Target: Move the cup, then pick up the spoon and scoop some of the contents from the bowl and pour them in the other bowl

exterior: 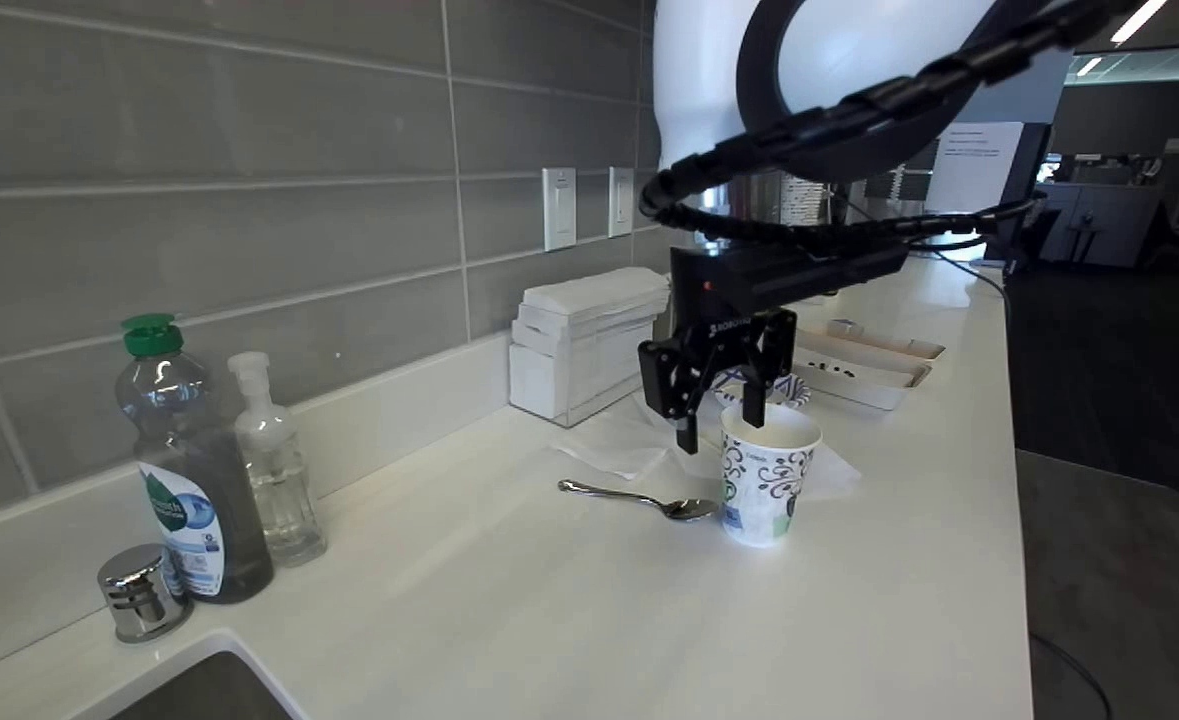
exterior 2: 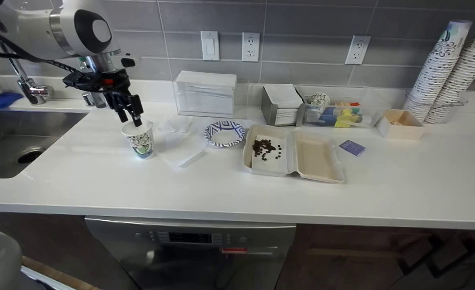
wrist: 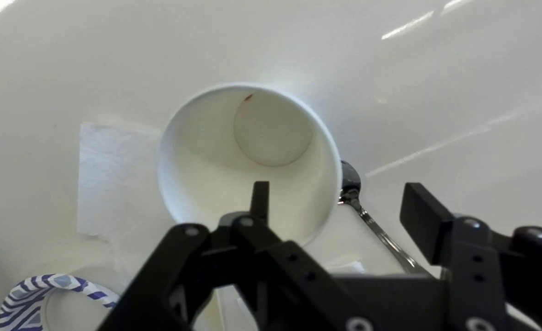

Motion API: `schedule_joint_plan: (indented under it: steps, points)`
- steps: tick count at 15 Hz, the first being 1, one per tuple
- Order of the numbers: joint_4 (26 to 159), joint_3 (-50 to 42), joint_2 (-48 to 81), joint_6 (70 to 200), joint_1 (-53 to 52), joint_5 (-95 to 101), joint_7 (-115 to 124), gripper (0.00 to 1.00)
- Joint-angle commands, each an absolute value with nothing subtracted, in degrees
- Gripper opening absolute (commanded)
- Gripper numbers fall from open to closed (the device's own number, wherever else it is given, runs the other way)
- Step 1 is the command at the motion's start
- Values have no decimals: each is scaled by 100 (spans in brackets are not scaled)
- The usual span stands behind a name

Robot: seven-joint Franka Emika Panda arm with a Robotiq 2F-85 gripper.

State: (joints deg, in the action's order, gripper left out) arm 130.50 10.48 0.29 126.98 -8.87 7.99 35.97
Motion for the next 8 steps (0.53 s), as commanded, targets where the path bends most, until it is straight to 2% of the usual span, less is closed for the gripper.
schedule_joint_plan:
  steps: [1, 6, 8]
  points:
    - [13252, 1009, 3, 12907, -920, 933, 3815, 44]
    - [13348, 1018, -136, 12815, -930, 1013, 3872, 5]
    - [13437, 1041, -306, 12787, -943, 992, 3864, 0]
